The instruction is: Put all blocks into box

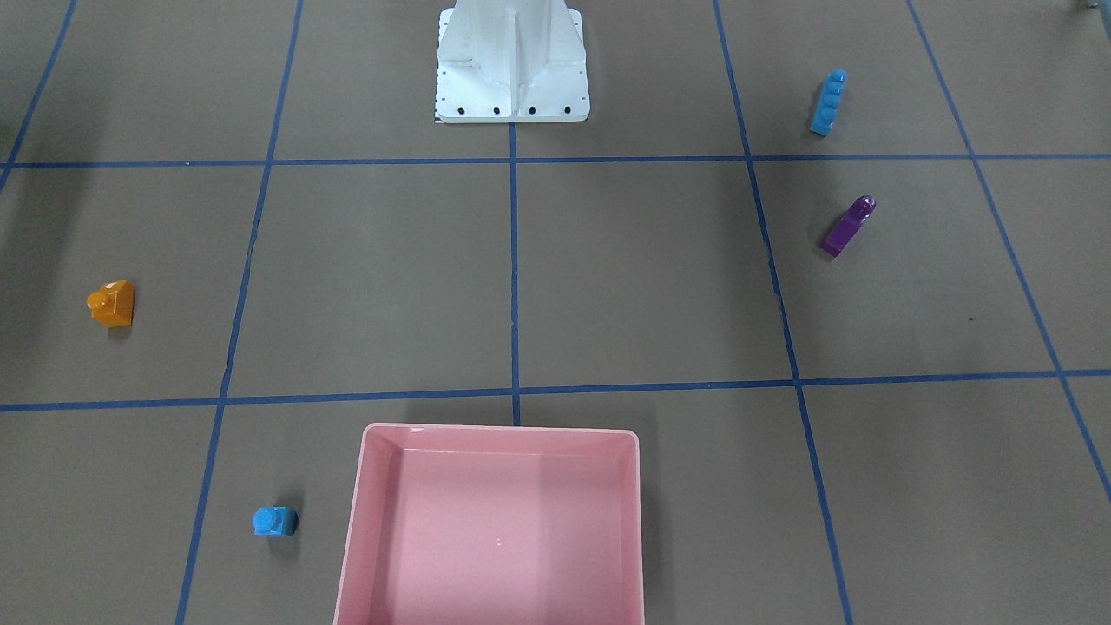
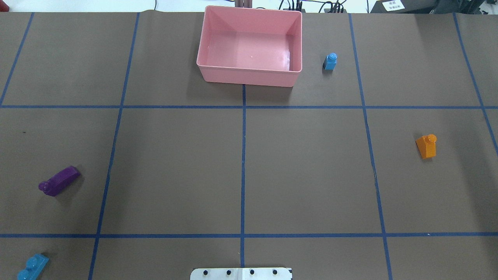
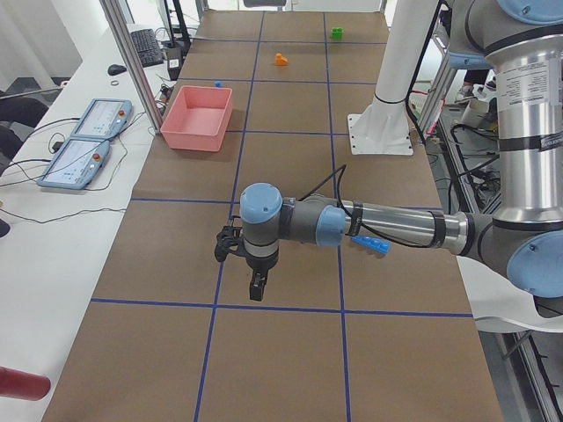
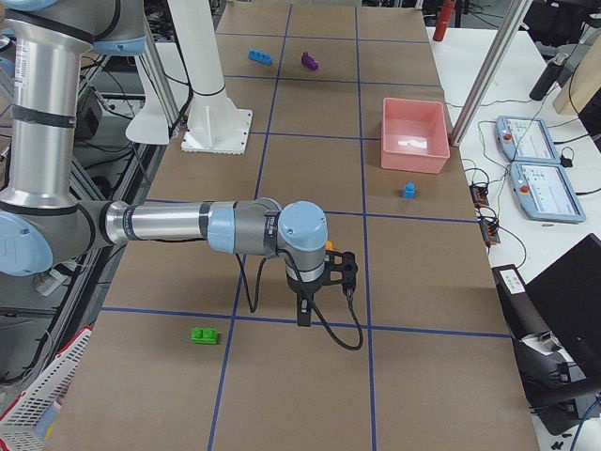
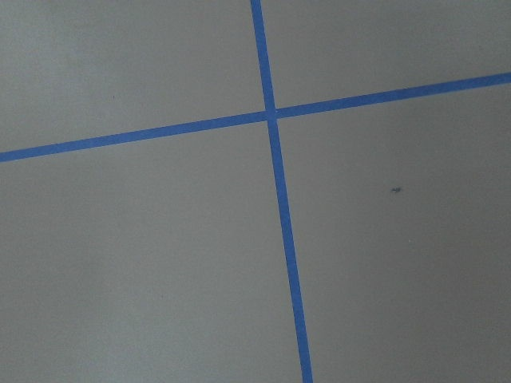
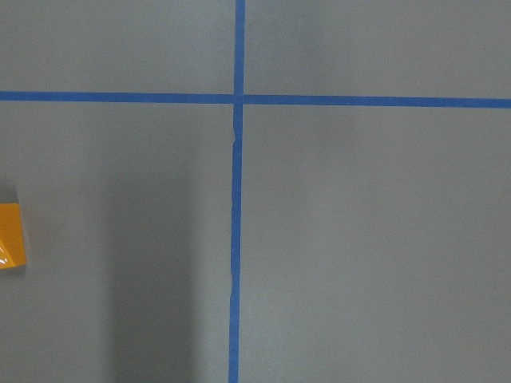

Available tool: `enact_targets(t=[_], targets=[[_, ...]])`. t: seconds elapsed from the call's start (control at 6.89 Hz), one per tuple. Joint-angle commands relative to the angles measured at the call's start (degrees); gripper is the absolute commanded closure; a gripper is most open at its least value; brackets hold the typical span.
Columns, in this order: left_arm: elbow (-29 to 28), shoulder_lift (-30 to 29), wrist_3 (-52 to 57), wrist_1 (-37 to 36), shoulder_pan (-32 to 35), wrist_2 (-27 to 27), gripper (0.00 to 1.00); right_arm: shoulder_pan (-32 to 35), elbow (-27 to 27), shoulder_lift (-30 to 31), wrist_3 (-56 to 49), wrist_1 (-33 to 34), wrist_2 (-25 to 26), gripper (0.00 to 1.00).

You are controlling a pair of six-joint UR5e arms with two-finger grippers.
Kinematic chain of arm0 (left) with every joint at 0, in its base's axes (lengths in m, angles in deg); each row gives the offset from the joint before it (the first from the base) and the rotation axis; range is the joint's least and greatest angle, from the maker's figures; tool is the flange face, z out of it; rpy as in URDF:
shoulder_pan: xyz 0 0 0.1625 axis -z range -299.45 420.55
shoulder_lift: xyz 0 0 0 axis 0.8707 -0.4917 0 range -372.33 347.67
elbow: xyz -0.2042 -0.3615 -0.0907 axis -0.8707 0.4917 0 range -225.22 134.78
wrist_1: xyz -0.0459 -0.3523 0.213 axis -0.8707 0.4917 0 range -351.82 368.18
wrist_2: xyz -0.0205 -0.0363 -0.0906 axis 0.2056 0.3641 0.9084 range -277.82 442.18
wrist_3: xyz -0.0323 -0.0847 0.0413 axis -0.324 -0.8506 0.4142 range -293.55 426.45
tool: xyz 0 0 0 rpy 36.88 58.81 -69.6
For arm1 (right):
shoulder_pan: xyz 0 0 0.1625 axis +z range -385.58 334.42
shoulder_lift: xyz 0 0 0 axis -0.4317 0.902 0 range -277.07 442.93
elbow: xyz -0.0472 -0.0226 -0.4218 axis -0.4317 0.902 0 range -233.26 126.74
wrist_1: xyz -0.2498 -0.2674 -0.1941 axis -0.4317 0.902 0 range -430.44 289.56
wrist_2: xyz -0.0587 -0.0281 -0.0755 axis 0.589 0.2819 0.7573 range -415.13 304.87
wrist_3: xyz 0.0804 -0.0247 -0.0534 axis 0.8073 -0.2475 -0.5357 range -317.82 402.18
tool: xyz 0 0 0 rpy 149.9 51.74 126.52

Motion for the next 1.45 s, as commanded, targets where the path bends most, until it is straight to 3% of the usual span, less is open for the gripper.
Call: enact_targets(t=[0.0,0.29,0.44,0.58,0.73,0.87,1.16,1.31], targets=[[0.46,-0.03,-0.04,0.09,0.0,0.0,0.0,0.03,-0.14,-0.48,0.03,-0.08,-0.25,0.0],[5.11,-0.64,-0.74,0.35,-0.26,0.7,0.0,-1.62,-1.02,-3.8,-0.06,-0.16,-0.34,0.0],[6.52,-3.6,-0.74,0.44,-1.39,0.88,0.0,-5.03,-2.5,-3.82,0.03,-2.43,-2.26,0.0],[6.62,-3.98,-2.66,0.44,-2.19,0.97,0.0,-10.98,-2.43,-4.26,0.2,-8.89,-2.45,0.0],[7.66,-4.33,-3.29,0.79,-2.2,1.05,0.0,-16.44,-1.73,-4.61,6.91,-11.22,-1.49,0.0],[7.67,-4.07,-3.47,1.05,-2.2,1.14,0.0,-20.15,-0.6,-7.74,12.19,-11.76,2.26,0.0],[6.88,-3.81,-3.47,0.79,-2.2,1.41,0.0,-26.22,4.66,-11.72,13.65,-13.85,4.48,0.01],[6.8,-3.63,-3.47,0.7,-2.2,1.41,0.0,-28.16,6.78,-12.77,18.79,-18.14,4.58,0.01]])
